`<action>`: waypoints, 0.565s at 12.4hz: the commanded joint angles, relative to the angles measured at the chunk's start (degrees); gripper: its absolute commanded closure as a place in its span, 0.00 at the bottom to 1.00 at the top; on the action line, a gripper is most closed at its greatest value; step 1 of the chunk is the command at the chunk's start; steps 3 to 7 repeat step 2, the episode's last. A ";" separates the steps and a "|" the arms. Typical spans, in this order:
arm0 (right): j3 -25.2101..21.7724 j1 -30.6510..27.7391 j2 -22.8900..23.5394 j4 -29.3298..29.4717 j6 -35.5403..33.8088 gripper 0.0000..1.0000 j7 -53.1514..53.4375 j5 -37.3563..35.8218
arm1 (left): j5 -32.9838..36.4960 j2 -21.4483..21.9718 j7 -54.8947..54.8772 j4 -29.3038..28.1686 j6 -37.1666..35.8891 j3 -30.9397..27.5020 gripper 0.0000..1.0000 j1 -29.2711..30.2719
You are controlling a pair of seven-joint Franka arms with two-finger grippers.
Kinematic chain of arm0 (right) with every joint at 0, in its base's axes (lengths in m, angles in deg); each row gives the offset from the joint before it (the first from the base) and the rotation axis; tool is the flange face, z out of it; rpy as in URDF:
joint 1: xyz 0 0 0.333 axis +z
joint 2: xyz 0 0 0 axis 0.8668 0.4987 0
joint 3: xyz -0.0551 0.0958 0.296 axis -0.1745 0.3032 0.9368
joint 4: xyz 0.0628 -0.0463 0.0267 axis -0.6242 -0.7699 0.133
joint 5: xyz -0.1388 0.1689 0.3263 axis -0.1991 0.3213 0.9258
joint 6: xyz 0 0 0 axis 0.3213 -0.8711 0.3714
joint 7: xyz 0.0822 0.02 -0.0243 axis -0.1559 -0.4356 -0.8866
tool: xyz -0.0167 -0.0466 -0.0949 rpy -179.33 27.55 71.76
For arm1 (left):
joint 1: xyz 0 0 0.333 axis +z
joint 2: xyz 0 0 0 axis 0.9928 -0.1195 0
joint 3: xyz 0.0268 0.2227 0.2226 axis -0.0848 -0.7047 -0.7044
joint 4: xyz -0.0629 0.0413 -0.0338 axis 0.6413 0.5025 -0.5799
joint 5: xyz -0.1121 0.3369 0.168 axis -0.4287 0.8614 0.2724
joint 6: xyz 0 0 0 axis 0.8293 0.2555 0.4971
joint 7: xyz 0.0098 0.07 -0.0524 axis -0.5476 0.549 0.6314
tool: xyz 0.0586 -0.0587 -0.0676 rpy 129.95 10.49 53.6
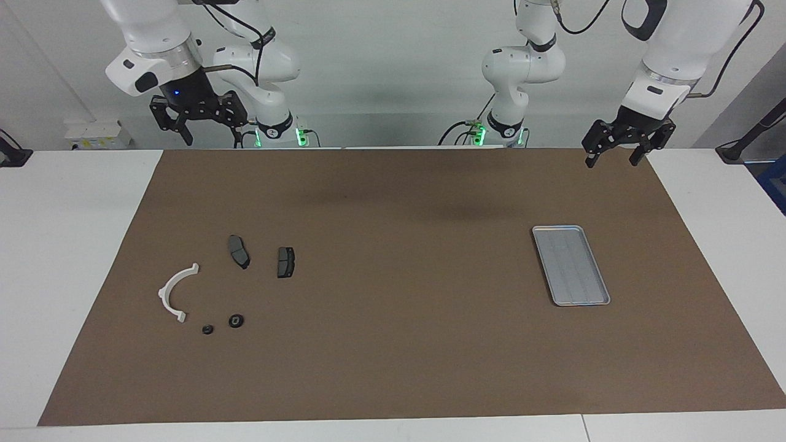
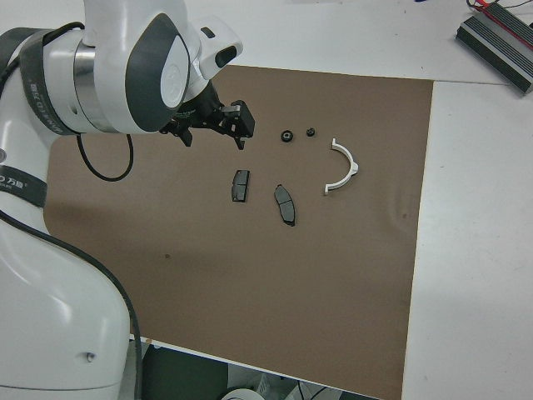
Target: Place bearing gear from tray to pile
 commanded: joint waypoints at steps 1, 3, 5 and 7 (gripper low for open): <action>-0.19 0.05 -0.73 -0.92 0.12 0.00 1.09 0.89 | 0.36 2.10 -0.48 -2.48 1.37 -0.50 0.00 -0.78; -0.19 -0.30 -0.73 -0.92 0.12 0.00 1.00 0.89 | 0.36 2.10 -0.48 -2.48 1.37 -0.50 0.00 -0.78; -0.19 -0.30 -0.73 -0.92 0.12 0.00 1.00 0.89 | 0.36 2.10 -0.48 -2.48 1.37 -0.50 0.00 -0.78; -0.19 -0.30 -0.73 -0.92 0.12 0.00 1.00 0.89 | 0.36 2.10 -0.48 -2.48 1.37 -0.50 0.00 -0.78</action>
